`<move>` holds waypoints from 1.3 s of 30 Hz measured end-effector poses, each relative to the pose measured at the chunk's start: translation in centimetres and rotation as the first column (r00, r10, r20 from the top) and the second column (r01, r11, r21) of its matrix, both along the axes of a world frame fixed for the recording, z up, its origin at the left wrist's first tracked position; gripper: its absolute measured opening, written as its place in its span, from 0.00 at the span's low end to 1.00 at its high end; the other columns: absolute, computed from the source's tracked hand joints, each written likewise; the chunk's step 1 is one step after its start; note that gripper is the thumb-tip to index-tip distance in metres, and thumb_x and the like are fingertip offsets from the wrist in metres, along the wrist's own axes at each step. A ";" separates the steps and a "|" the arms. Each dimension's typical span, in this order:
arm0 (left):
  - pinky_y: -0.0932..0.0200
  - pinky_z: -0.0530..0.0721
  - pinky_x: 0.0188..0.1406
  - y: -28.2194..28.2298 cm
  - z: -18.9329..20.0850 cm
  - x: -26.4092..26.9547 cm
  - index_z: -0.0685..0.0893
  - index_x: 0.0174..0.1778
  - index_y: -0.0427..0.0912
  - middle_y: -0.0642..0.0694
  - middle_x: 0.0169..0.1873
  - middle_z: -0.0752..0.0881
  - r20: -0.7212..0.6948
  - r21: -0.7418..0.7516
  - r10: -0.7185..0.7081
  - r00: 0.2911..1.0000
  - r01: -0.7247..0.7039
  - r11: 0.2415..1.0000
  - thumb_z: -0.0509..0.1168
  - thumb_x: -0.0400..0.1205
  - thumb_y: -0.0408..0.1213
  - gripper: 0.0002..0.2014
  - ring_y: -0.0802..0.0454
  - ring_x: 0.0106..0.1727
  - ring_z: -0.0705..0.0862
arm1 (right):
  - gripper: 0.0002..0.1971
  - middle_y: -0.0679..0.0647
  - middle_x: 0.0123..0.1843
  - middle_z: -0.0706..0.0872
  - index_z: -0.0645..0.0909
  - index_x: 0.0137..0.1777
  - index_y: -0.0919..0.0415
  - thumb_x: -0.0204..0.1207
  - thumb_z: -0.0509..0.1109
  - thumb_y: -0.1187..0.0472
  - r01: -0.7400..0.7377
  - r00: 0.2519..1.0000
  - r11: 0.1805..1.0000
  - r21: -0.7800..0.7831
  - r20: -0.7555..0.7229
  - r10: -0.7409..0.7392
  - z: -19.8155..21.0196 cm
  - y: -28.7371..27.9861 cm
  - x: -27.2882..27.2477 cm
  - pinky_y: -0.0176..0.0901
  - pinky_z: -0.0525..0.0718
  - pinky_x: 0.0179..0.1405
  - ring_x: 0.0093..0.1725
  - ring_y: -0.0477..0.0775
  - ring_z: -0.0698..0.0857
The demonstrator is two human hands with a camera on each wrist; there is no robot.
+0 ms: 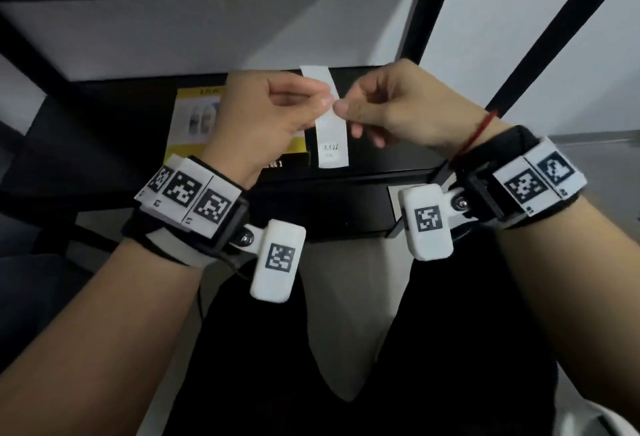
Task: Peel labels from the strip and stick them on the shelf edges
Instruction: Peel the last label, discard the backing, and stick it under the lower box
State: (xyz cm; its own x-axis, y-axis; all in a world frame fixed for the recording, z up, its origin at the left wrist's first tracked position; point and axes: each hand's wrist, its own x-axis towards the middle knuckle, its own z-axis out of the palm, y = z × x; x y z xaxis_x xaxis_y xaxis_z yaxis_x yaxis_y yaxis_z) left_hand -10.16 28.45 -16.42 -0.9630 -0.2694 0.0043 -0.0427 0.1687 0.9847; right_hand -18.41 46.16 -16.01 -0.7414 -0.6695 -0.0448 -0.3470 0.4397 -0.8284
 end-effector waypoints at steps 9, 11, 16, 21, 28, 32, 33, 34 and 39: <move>0.68 0.88 0.42 -6.1 -5.8 1.0 0.87 0.61 0.40 0.44 0.47 0.94 0.255 0.213 0.095 0.962 -0.152 0.965 0.75 0.83 0.38 0.13 0.57 0.42 0.93 | 0.15 0.52 0.30 0.86 0.82 0.37 0.61 0.85 0.70 0.56 0.044 0.998 0.997 -0.064 0.057 -0.041 -4.9 -7.9 -1.5 0.33 0.75 0.18 0.21 0.45 0.77; 0.69 0.88 0.40 -6.7 -6.0 1.1 0.89 0.58 0.39 0.46 0.45 0.93 0.291 0.210 0.055 0.955 -0.120 0.970 0.74 0.84 0.38 0.09 0.58 0.40 0.90 | 0.15 0.44 0.26 0.85 0.82 0.37 0.60 0.85 0.70 0.56 0.041 0.997 0.997 -0.061 0.061 -0.037 -4.5 -8.7 -1.8 0.33 0.75 0.19 0.21 0.43 0.78; 0.69 0.85 0.37 -7.5 -5.9 0.2 0.91 0.49 0.40 0.48 0.39 0.91 0.272 0.224 0.008 0.962 -0.071 0.972 0.75 0.83 0.37 0.05 0.59 0.35 0.83 | 0.13 0.48 0.30 0.86 0.82 0.40 0.61 0.85 0.70 0.55 0.078 0.996 0.996 -0.038 0.039 -0.076 -5.4 -9.4 -1.3 0.30 0.74 0.18 0.19 0.44 0.78; 0.70 0.85 0.36 -8.6 -8.2 0.1 0.92 0.43 0.45 0.54 0.30 0.89 0.281 0.226 0.059 0.958 -0.126 0.966 0.77 0.80 0.37 0.02 0.61 0.31 0.83 | 0.19 0.47 0.39 0.85 0.79 0.55 0.56 0.75 0.78 0.45 0.106 0.983 0.994 0.034 -0.154 -0.099 -8.1 -9.7 0.0 0.29 0.80 0.33 0.29 0.34 0.81; 0.68 0.83 0.35 -10.1 -10.6 0.6 0.92 0.50 0.39 0.48 0.36 0.90 0.306 0.328 0.077 0.949 -0.181 0.927 0.77 0.81 0.38 0.07 0.59 0.32 0.85 | 0.30 0.47 0.53 0.79 0.76 0.64 0.60 0.67 0.84 0.50 0.027 0.900 0.999 -0.017 -0.434 -0.032 -9.0 -11.6 1.2 0.30 0.77 0.42 0.39 0.34 0.76; 0.69 0.82 0.33 -10.8 -10.6 1.0 0.90 0.48 0.43 0.48 0.40 0.93 0.347 0.396 0.034 0.937 -0.180 0.901 0.74 0.84 0.40 0.05 0.60 0.33 0.86 | 0.29 0.56 0.56 0.79 0.79 0.64 0.58 0.68 0.83 0.47 -0.035 0.868 0.999 0.022 -0.495 0.041 -9.3 -11.6 1.6 0.35 0.79 0.42 0.43 0.43 0.76; 0.70 0.82 0.33 -10.8 -10.5 1.1 0.90 0.50 0.43 0.49 0.40 0.93 0.354 0.419 0.019 0.935 -0.177 0.890 0.72 0.85 0.41 0.05 0.61 0.33 0.85 | 0.27 0.55 0.55 0.78 0.81 0.64 0.56 0.69 0.82 0.46 -0.048 0.868 0.998 0.041 -0.493 0.062 -9.4 -11.7 1.7 0.38 0.80 0.43 0.43 0.40 0.75; 0.70 0.81 0.32 -10.7 -10.4 1.2 0.89 0.52 0.44 0.49 0.40 0.93 0.361 0.436 0.008 0.932 -0.176 0.883 0.71 0.86 0.41 0.05 0.61 0.32 0.84 | 0.25 0.52 0.53 0.76 0.84 0.64 0.54 0.69 0.82 0.46 -0.050 0.870 0.998 0.049 -0.488 0.068 -9.4 -11.8 1.7 0.39 0.80 0.43 0.42 0.37 0.74; 0.70 0.81 0.33 -10.8 -10.3 1.8 0.88 0.59 0.45 0.52 0.37 0.92 0.381 0.473 -0.034 0.924 -0.163 0.866 0.68 0.87 0.43 0.09 0.61 0.32 0.84 | 0.21 0.48 0.51 0.74 0.89 0.61 0.50 0.70 0.82 0.46 -0.026 0.867 0.999 0.036 -0.497 0.040 -9.3 -12.1 2.1 0.47 0.85 0.41 0.38 0.33 0.71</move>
